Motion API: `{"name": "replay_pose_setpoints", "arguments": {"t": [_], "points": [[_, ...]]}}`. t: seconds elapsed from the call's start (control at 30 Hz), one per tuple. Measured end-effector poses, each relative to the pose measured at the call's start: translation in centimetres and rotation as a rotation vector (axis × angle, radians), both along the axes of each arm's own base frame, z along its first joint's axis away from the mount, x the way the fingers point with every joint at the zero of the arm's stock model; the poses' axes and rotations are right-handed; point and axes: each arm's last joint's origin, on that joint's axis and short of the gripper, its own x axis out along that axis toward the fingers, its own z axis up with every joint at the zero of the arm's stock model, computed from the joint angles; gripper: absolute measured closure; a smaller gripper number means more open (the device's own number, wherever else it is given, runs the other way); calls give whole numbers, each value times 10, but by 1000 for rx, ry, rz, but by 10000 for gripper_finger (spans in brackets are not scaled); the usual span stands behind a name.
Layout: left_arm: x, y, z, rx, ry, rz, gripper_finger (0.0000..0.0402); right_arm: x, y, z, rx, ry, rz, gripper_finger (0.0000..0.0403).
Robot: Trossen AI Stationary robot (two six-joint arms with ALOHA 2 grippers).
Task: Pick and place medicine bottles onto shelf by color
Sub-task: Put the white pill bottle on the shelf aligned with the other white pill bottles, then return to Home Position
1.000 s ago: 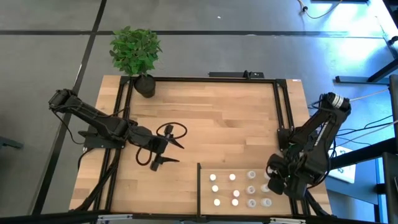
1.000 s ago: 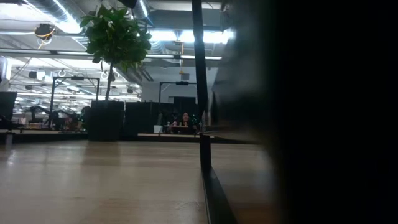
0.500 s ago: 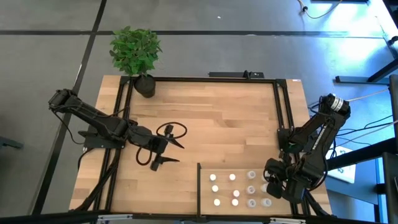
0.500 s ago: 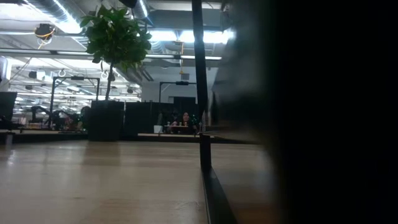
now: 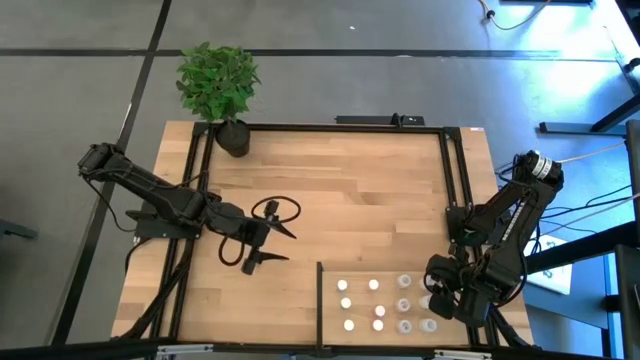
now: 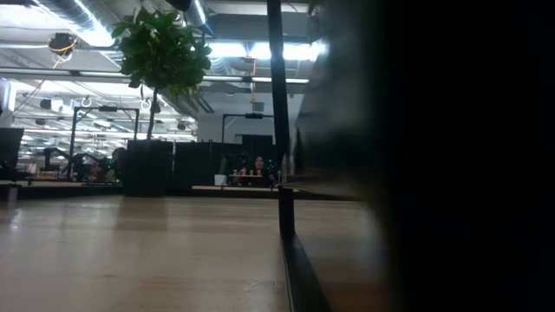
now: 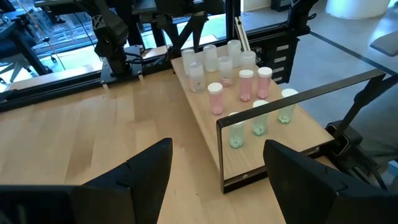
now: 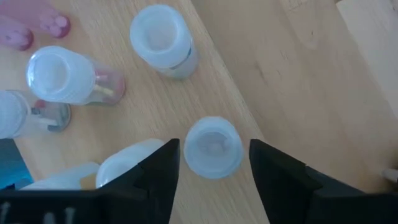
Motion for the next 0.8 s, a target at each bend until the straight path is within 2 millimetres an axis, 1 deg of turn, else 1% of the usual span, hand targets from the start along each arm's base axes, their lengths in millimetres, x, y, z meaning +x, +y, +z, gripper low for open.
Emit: {"name": "replay_pose_setpoints", "arguments": {"t": [0.23, 0.43, 0.5, 0.6, 0.8], "points": [[0, 0, 0, 0, 0, 0, 155, 0, 0, 0, 1, 0, 0, 181], [0, 0, 0, 0, 0, 0, 155, 0, 1, 3, 14, 23, 5, 178], [0, 0, 0, 0, 0, 0, 155, 0, 2, 10, 16, 22, 6, 178], [0, 0, 0, 0, 0, 0, 155, 1, 2, 26, 4, 12, 4, 178], [0, 0, 0, 0, -2, 0, 155, 4, 0, 59, -85, -115, 31, 178]]}}
